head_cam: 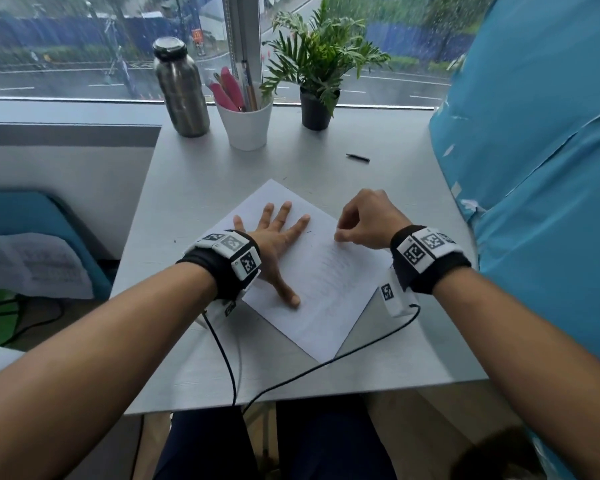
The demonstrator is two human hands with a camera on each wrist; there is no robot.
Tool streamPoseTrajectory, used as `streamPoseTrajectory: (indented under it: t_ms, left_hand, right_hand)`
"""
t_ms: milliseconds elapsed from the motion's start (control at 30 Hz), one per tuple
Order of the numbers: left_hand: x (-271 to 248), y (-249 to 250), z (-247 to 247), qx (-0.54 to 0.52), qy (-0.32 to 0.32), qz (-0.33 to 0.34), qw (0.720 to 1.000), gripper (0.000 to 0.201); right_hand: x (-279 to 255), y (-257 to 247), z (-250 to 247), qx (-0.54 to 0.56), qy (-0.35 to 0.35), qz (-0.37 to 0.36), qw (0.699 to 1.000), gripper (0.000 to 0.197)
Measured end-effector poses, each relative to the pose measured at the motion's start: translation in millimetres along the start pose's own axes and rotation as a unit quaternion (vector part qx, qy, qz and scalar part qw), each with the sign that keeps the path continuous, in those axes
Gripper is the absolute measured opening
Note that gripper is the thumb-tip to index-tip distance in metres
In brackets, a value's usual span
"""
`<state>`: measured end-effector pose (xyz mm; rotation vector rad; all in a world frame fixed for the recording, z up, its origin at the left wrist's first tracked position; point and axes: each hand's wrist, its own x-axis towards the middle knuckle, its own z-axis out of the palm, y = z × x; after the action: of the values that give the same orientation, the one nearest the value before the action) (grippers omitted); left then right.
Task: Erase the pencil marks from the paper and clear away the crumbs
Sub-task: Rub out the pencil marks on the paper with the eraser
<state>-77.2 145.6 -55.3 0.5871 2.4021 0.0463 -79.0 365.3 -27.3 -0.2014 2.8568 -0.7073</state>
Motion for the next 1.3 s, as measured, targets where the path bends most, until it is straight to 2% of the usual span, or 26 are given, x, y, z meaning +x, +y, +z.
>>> streamPoseTrajectory:
  t_ms: [133, 267, 367, 433, 500, 567, 700, 767, 967, 1033, 1100, 1133, 1267, 1300]
  left_hand:
    - [-9, -15, -9, -0.001, 0.012, 0.014, 1.000, 0.147]
    - [-25, -29, -17, 0.015, 0.025, -0.001, 1.000, 0.136]
    - [-40, -34, -20, 0.021, 0.036, -0.033, 0.999, 0.116]
    - [-49, -28, -18, 0.029, 0.082, -0.051, 0.995, 0.095]
    - [-58, -16, -10, 0.013, 0.135, -0.045, 0.990, 0.085]
    - [-66, -1, 6, -0.031, 0.153, -0.025, 0.987, 0.090]
    - [-67, 14, 37, -0.052, 0.101, -0.033, 0.993, 0.123]
    - [-64, 13, 42, -0.048, 0.081, -0.039, 0.995, 0.130]
    - [-60, 8, 44, -0.034, 0.053, -0.034, 0.997, 0.140]
    - [-57, 7, 45, -0.031, 0.047, -0.034, 0.998, 0.142]
    - [-55, 7, 45, -0.024, 0.041, -0.035, 0.998, 0.142]
    - [-55, 7, 44, -0.020, 0.038, -0.036, 0.998, 0.142]
    - [-57, 9, 42, -0.026, 0.028, -0.033, 0.999, 0.138]
    - [-58, 8, 41, -0.026, 0.024, -0.033, 0.999, 0.138]
  right_hand:
    - [-7, 4, 5, 0.003, -0.001, 0.003, 1.000, 0.009]
    - [-19, -2, 9, 0.019, -0.015, -0.002, 1.000, 0.009]
    - [-31, -7, 18, 0.030, -0.018, 0.000, 0.999, 0.010]
    - [-43, -14, 26, 0.036, -0.013, -0.005, 0.999, 0.010]
    - [-54, -24, 37, 0.033, 0.003, -0.006, 0.999, 0.011]
    - [-64, -36, 47, 0.030, 0.014, -0.010, 0.999, 0.012]
    - [-77, -55, 56, 0.035, -0.026, -0.038, 0.998, 0.010]
    - [-71, -58, 50, 0.042, -0.037, -0.040, 0.998, 0.011]
    - [-39, -52, 34, 0.004, 0.012, -0.045, 0.999, 0.011]
    - [-50, -58, 42, -0.005, -0.020, -0.068, 0.997, 0.009]
    - [-69, -68, 50, -0.014, -0.093, -0.119, 0.988, 0.005]
    - [-72, -69, 50, -0.021, -0.107, -0.131, 0.985, 0.004]
    - [-58, -54, 39, 0.013, 0.006, -0.051, 0.999, 0.010]
    - [-61, -57, 42, 0.016, 0.002, -0.054, 0.998, 0.009]
